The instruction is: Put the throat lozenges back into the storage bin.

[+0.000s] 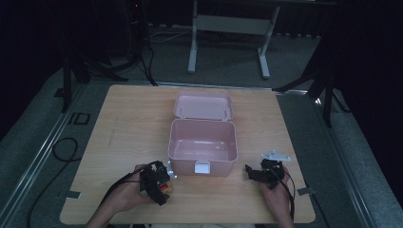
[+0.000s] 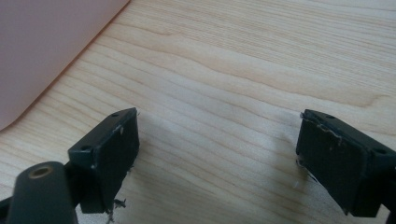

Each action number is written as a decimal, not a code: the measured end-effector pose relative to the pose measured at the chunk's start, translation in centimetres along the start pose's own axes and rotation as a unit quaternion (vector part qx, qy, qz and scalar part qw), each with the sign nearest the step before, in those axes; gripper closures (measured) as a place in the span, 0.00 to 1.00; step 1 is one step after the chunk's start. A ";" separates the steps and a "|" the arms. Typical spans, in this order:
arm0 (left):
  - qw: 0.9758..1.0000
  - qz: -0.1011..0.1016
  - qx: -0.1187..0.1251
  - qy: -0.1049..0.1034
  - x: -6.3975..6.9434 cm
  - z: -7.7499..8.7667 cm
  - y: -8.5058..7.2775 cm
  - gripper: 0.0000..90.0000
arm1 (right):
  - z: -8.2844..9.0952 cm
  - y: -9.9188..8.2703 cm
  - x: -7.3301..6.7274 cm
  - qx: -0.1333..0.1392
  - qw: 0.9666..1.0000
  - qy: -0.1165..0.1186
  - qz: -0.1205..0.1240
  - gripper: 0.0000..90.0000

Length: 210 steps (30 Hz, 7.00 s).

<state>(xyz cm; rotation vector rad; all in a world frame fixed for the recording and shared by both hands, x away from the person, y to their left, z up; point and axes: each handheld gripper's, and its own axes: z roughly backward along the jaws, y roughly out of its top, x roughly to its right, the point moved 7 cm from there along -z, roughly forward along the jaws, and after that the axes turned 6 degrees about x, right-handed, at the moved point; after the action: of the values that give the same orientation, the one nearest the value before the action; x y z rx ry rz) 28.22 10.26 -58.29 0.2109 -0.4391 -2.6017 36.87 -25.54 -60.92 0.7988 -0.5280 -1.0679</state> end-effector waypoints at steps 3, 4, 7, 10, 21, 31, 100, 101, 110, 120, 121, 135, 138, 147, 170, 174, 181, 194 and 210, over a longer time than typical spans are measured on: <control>1.000 -0.008 -0.013 -0.002 0.1 0.1 -0.2 0.23 | 0.0 0.0 0.0 0.000 1.000 0.000 0.000 0.15; 1.000 -0.012 -0.017 -0.003 0.2 0.2 -0.3 0.23 | 0.0 0.0 0.0 0.000 1.000 0.000 0.000 0.15; 0.999 -0.018 -0.026 -0.003 0.4 0.3 -0.6 0.23 | 0.0 0.0 0.0 0.000 1.000 0.000 0.000 0.15; 0.999 -0.024 -0.038 -0.004 0.4 0.4 -0.9 0.23 | 0.0 0.0 0.0 0.000 1.000 0.000 0.000 0.15; 0.997 -0.027 -0.069 -0.011 0.2 0.5 -1.1 0.23 | 0.0 0.0 0.0 0.000 1.000 0.000 0.000 0.15; 0.994 -0.036 -0.099 0.012 -0.4 1.0 -1.5 0.23 | 0.0 0.0 0.0 0.000 1.000 0.000 0.000 0.15; 0.998 -0.011 -0.052 0.033 -4.3 9.2 1.2 0.25 | 0.0 0.0 0.0 0.000 1.000 0.000 0.000 0.15; 0.998 -0.013 -0.052 0.034 -4.4 9.3 1.2 0.24 | 0.0 0.0 0.0 0.000 1.000 0.000 0.000 0.15; 0.998 -0.021 -0.051 0.032 -4.6 10.1 2.0 0.25 | 0.0 0.0 0.0 0.000 1.000 0.000 0.001 0.15; 0.998 -0.031 -0.045 0.027 -5.1 11.3 3.0 0.25 | 0.0 0.0 0.0 0.000 1.000 0.000 -0.001 0.15; 0.998 -0.034 -0.045 0.027 -5.2 11.4 3.1 0.24 | 0.0 0.0 0.0 0.000 1.000 0.000 -0.002 0.15; 0.998 -0.050 -0.032 0.017 -5.9 12.6 4.4 0.25 | 0.0 0.0 0.0 -0.001 1.000 0.000 -0.001 0.15; 0.998 -0.052 -0.030 0.016 -6.1 12.7 4.5 0.24 | 0.0 0.0 0.0 0.000 1.000 0.000 -0.002 0.15; 0.998 -0.055 -0.030 0.020 -6.6 13.2 4.8 0.24 | 0.0 0.0 0.0 -0.001 1.000 0.000 -0.001 0.15; 0.998 -0.062 -0.021 0.016 -7.3 14.2 6.4 0.24 | 0.0 0.0 0.0 0.000 1.000 0.000 -0.001 0.15; 0.997 -0.067 -0.020 0.019 -7.3 14.4 7.0 0.24 | 0.0 0.0 0.0 0.000 1.000 0.000 -0.001 0.15; 0.997 -0.071 -0.016 0.015 -7.3 14.4 7.7 0.24 | 0.0 0.0 0.0 0.000 1.000 0.000 -0.001 0.15; 0.997 -0.073 -0.012 0.018 -7.3 14.5 8.6 0.24 | 0.0 0.0 0.0 0.000 1.000 0.000 0.000 0.15; 0.997 -0.070 -0.003 0.010 -7.0 13.7 10.3 0.24 | 0.0 0.0 0.0 0.000 1.000 0.000 -0.001 0.15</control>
<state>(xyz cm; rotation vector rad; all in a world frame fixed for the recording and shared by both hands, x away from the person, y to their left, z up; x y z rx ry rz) 35.73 8.88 -41.40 0.2752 -0.4229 -2.7355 36.87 -25.53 -60.91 0.7993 -0.5274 -1.0687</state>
